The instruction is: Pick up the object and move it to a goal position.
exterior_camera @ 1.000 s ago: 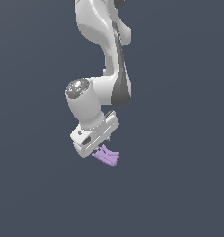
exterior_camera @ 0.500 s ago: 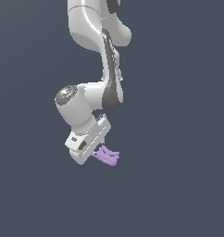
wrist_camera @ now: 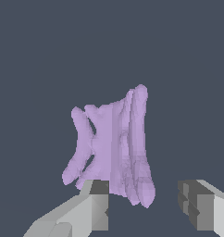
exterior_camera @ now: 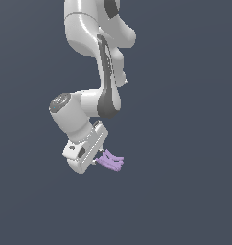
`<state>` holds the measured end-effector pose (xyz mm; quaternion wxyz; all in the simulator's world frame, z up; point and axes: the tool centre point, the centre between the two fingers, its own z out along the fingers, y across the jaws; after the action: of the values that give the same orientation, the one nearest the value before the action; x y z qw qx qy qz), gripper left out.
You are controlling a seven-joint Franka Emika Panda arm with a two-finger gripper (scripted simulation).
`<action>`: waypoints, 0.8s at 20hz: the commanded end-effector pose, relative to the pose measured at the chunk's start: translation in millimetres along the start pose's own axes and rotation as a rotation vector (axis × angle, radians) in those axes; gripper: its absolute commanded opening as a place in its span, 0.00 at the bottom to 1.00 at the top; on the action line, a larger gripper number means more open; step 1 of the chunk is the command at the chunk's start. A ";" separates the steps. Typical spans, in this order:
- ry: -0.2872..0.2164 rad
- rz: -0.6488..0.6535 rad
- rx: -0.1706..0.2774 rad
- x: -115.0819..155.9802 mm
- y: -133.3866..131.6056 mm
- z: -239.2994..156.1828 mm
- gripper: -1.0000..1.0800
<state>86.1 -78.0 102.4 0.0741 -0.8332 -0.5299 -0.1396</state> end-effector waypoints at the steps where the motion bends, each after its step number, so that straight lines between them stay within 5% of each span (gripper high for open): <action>1: 0.008 -0.024 -0.003 -2.2 2.5 1.0 0.62; 16: 0.018 -0.052 -0.006 -5.4 5.5 15.0 0.62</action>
<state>90.8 -82.7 91.6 0.0720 -0.8184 -0.5498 -0.1506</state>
